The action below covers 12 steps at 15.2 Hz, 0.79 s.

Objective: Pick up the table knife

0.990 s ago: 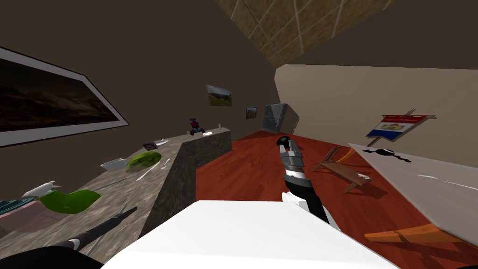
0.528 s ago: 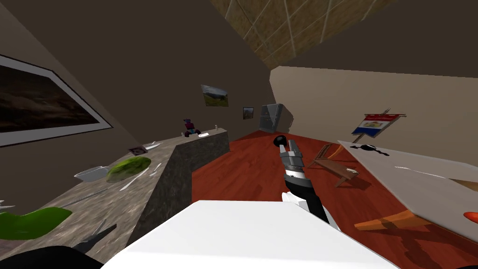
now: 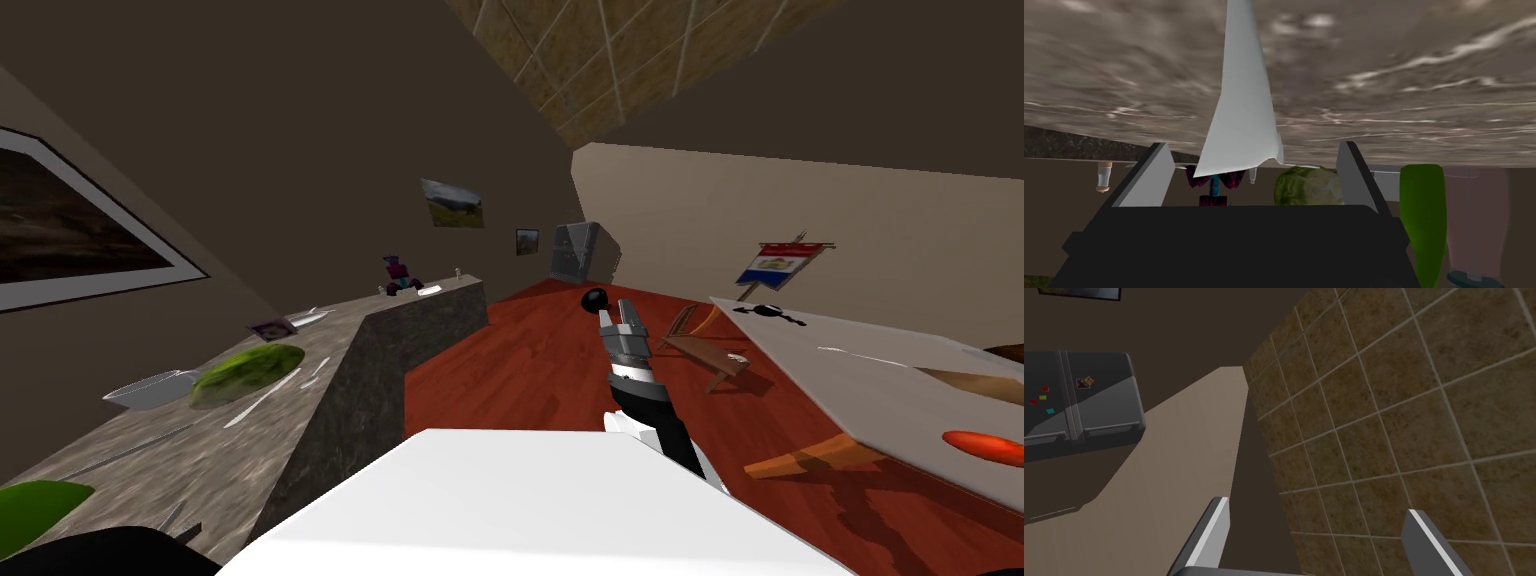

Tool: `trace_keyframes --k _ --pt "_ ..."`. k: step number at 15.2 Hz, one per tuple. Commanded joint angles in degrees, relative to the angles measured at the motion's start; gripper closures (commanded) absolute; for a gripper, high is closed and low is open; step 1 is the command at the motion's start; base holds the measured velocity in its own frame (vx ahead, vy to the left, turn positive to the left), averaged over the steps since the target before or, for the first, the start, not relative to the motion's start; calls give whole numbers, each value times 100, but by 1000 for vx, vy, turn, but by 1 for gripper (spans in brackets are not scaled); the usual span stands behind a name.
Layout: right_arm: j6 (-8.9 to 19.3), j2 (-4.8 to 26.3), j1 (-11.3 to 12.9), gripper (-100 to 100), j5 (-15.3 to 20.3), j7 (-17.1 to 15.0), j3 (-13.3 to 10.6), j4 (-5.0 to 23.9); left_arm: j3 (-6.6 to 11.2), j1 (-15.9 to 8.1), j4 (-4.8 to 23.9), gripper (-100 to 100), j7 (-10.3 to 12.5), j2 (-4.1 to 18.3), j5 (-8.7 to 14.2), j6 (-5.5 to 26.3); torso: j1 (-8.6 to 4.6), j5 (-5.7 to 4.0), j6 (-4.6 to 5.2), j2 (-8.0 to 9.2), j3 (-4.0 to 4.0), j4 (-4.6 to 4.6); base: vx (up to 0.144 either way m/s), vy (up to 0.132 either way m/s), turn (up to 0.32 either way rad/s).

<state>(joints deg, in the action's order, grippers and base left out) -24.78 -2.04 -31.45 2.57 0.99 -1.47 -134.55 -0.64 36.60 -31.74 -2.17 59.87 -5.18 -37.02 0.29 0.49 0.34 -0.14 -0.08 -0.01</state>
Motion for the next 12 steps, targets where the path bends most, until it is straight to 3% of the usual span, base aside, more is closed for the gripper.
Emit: trace_keyframes --k 1,5,8,9,10,11,12 --pt "0 0 0 0 0 0 0 0 130 10 286 -100 -87 -151 -36 -286 0 0 0 0 0 0 51 -21 -260" --pt "0 0 -1 0 0 0 1 0 130 10 613 -100 -87 -151 -36 -486 2 5 -1 -11 -6 -2 28 -9 -16" --pt "0 0 -1 0 0 0 1 0 130 10 674 -100 -87 -151 -36 -486 6 6 0 -1 -1 0 0 0 0" --pt "0 0 -1 0 0 0 1 0 384 152 846 -100 -232 -400 -58 -718 7 6 0 0 0 1 31 -18 -264" --pt "0 0 0 0 0 0 0 0 384 152 1228 -100 -232 -400 -58 -907 4 8 8 -6 -3 0 54 -27 -273" --pt "0 0 -1 0 0 0 0 0 384 -3 1320 -100 -232 -400 -58 -991 1 6 4 -14 -8 -2 50 -15 -82" --pt "0 0 -1 0 0 0 1 0 384 123 1295 -100 -232 -400 -58 -991 0 4 0 -16 -9 -2 37 -5 10"
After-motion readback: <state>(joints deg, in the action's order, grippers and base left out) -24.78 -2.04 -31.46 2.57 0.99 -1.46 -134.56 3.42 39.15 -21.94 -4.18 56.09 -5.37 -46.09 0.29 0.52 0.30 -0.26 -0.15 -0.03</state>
